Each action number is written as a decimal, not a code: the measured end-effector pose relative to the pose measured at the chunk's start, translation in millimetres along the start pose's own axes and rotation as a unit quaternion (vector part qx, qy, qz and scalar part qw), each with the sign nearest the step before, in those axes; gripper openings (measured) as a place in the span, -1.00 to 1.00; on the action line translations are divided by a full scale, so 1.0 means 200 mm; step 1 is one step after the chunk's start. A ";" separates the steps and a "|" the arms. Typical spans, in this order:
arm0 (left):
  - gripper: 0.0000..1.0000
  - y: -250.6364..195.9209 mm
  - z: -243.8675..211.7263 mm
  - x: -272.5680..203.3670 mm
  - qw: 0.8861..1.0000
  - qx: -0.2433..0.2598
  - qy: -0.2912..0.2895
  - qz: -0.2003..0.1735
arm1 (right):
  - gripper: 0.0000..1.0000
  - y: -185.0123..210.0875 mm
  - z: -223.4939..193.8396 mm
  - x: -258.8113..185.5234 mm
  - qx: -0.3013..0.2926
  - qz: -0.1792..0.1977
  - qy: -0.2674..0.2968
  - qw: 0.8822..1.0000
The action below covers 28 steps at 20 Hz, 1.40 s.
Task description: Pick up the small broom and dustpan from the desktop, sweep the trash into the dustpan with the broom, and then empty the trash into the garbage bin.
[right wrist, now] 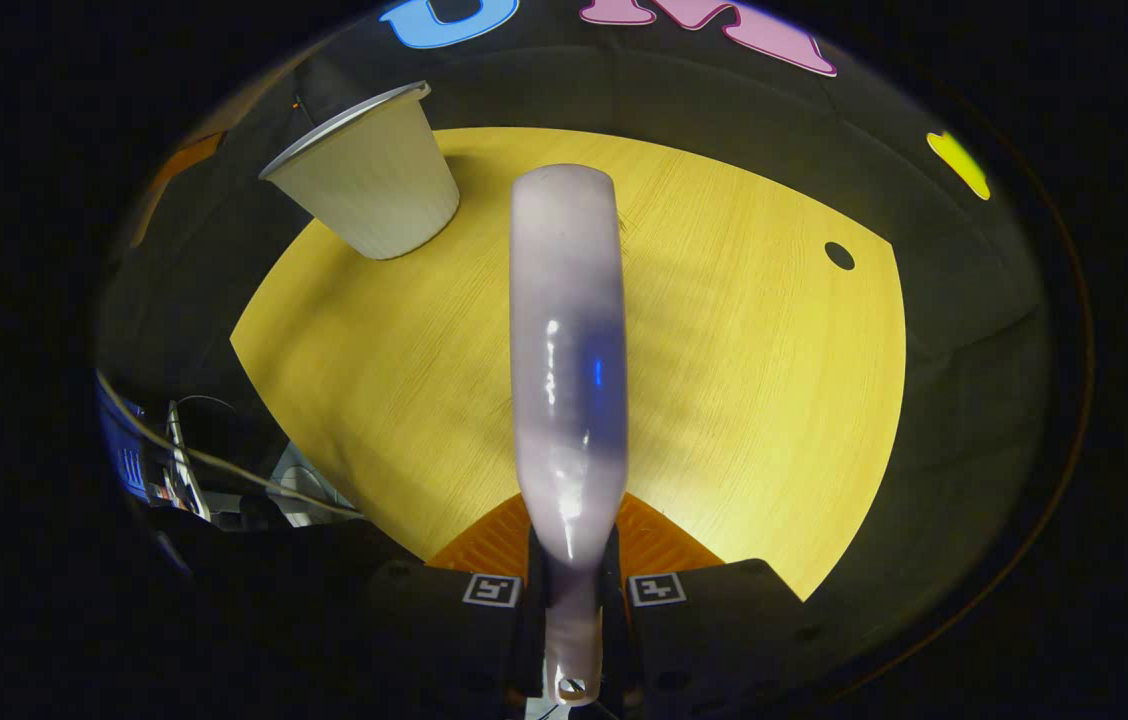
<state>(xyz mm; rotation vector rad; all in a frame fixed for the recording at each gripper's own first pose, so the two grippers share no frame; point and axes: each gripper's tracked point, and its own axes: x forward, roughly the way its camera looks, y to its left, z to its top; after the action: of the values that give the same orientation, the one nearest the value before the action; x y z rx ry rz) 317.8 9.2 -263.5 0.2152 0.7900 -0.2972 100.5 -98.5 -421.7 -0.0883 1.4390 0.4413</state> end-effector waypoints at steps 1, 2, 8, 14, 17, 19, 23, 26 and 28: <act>-0.41 -0.11 0.00 0.07 1.000 -0.025 -0.007 -0.013 | -0.49 0.00 0.00 0.02 0.006 -0.001 0.000 1.000; -0.42 -0.18 -0.04 0.14 0.999 -0.045 -0.010 -0.019 | -0.49 0.00 -0.02 0.04 0.013 -0.001 0.002 1.000; -0.41 -0.40 -0.38 0.60 0.993 -0.112 0.047 -0.001 | -0.49 -0.10 -0.11 0.27 0.055 -0.030 0.031 0.998; -0.41 -0.49 -0.80 0.92 0.977 -0.175 0.119 0.012 | -0.50 -0.16 -0.09 0.41 0.142 -0.058 0.037 0.987; -0.41 -0.51 -0.92 0.99 0.965 -0.205 0.162 0.006 | -0.49 -0.13 -0.11 0.44 0.161 -0.059 0.054 0.984; -0.43 -0.51 -0.95 0.99 0.959 -0.209 0.189 0.012 | -0.49 -0.13 -0.12 0.44 0.173 -0.056 0.071 0.981; -0.42 -0.52 -0.96 0.97 0.952 -0.192 0.238 0.029 | -0.50 -0.12 -0.11 0.41 0.182 -0.059 0.110 0.975; -0.41 -0.53 -0.97 0.96 0.944 -0.204 0.259 0.029 | -0.49 -0.11 -0.07 0.39 0.188 -0.060 0.113 0.974; -0.41 -0.53 -0.96 0.96 0.945 -0.197 0.261 0.026 | -0.51 -0.11 -0.07 0.39 0.208 -0.052 0.119 0.970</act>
<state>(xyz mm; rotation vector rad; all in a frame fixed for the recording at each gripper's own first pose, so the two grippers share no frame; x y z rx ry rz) 281.8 -67.7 -542.9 -0.0713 1.3477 -0.0207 99.6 -105.1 -504.9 0.1243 1.7262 0.0356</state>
